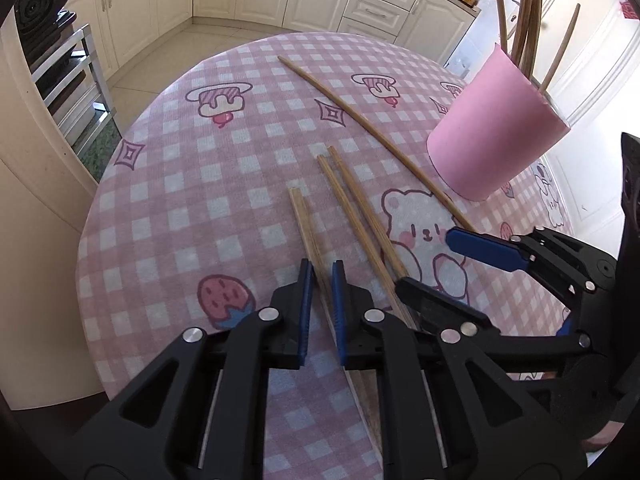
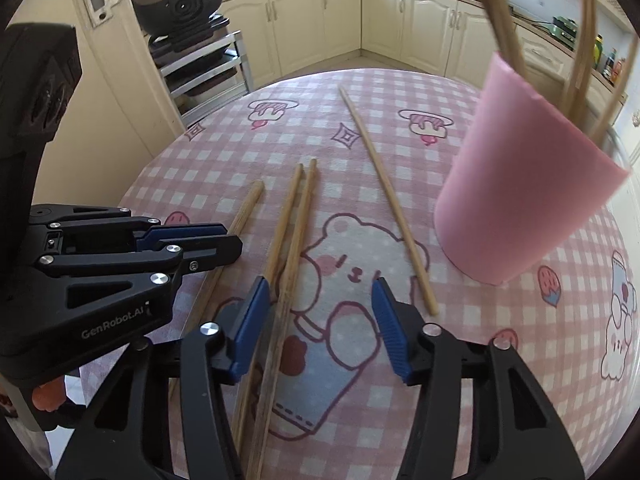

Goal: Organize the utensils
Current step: 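Close the left tool on one loose chopstick while the right tool closes on another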

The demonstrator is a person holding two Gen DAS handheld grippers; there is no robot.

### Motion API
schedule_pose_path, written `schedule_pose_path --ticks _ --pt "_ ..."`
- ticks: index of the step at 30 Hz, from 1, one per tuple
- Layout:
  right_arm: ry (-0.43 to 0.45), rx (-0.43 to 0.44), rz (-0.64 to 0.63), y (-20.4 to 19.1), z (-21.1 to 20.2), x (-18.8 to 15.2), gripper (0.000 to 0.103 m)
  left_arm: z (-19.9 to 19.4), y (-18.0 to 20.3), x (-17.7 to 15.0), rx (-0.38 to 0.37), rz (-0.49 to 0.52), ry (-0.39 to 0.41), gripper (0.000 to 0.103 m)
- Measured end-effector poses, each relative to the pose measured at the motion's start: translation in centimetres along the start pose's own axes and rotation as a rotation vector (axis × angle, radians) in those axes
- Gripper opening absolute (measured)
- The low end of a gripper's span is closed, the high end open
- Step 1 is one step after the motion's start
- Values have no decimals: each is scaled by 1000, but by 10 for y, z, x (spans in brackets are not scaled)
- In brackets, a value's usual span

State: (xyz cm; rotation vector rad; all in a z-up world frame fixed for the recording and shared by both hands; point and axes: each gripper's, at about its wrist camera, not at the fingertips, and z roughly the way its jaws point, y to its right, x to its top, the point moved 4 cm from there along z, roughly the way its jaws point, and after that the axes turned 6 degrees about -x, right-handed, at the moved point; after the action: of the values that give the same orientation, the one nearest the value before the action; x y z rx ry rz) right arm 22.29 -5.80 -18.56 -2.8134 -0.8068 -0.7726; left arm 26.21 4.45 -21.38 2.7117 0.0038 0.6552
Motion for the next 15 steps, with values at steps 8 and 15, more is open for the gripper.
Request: schedule_pose_path --ticks 8,15 --pt "-34 29 -22 -4 13 12 23 -2 -1 -1 -1 17 4 9" --pt "-89 11 -55 -7 28 36 19 0 -5 4 -26 8 -1 9"
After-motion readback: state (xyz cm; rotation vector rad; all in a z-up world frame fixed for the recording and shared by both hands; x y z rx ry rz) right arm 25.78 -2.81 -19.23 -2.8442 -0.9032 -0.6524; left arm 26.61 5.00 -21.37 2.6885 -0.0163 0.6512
